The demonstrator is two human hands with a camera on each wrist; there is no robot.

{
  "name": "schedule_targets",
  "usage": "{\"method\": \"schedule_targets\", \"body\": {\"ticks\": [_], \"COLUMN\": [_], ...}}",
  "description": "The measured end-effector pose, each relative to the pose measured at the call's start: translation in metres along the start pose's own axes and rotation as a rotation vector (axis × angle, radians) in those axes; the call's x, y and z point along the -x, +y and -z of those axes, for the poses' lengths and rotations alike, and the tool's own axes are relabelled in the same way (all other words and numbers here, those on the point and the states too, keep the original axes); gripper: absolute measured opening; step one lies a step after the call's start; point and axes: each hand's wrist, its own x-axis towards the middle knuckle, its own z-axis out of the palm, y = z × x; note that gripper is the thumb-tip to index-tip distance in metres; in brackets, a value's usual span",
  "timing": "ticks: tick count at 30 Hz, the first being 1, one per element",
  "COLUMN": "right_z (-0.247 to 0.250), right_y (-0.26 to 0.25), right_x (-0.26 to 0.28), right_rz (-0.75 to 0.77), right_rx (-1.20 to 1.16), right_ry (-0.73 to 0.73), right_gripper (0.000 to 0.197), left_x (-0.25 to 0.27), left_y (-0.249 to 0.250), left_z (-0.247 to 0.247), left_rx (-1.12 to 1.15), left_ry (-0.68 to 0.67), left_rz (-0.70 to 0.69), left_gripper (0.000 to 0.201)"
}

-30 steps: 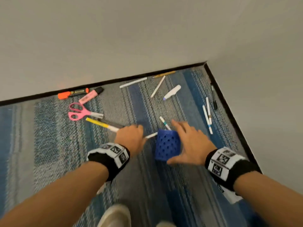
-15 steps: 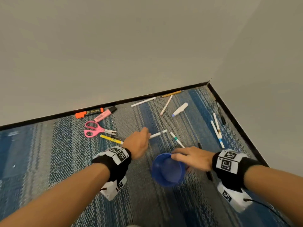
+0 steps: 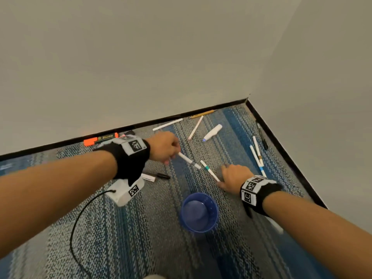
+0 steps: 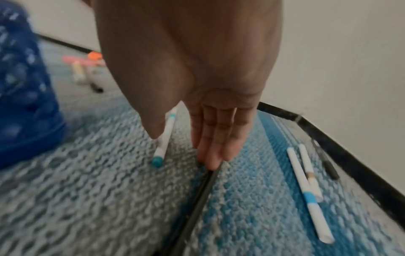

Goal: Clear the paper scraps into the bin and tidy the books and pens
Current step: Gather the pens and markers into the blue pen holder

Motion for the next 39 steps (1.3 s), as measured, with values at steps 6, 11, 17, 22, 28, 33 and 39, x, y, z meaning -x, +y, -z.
{"method": "schedule_targets", "body": {"ticks": [6,11,17,22,28,33,39], "right_z": [-0.028,-0.021,0.008,0.036,0.044,0.047,0.037], "right_y": [-0.009,0.017,0.041,0.047,0.043,0.014,0.022], "right_x": [0.003,0.009,0.021,0.031,0.039,0.041,0.039], "right_rz": [-0.013,-0.11,-0.106,-0.005,0.072,0.076,0.042], "right_rx": [-0.228,-0.705,-1.005,-1.466,-1.458,-1.553,-1.907], "right_ry": [-0.034,0.224,0.462,0.373,0.184,0.091,-0.127], "right_gripper": [0.035,0.018,0.005,0.011,0.02,0.025,0.053], "left_x": [-0.004,-0.017,-0.029,-0.038,-0.041,-0.042,-0.041], "left_y": [0.02,0.029,0.054,0.056,0.067,0.086,0.093], "left_z": [0.017,0.003,-0.01,-0.033,-0.037,-0.042,-0.036], "left_rx": [-0.491,-0.596,-0.815,-0.233,0.022,-0.071,-0.522], "left_ry": [0.001,-0.069,0.038,0.033,0.184,0.141,0.221], "left_rz": [-0.051,-0.016,-0.055,-0.146,-0.202,-0.16,-0.277], "left_gripper": [0.044,0.078,0.09,0.058,0.025,0.031,0.021]}}
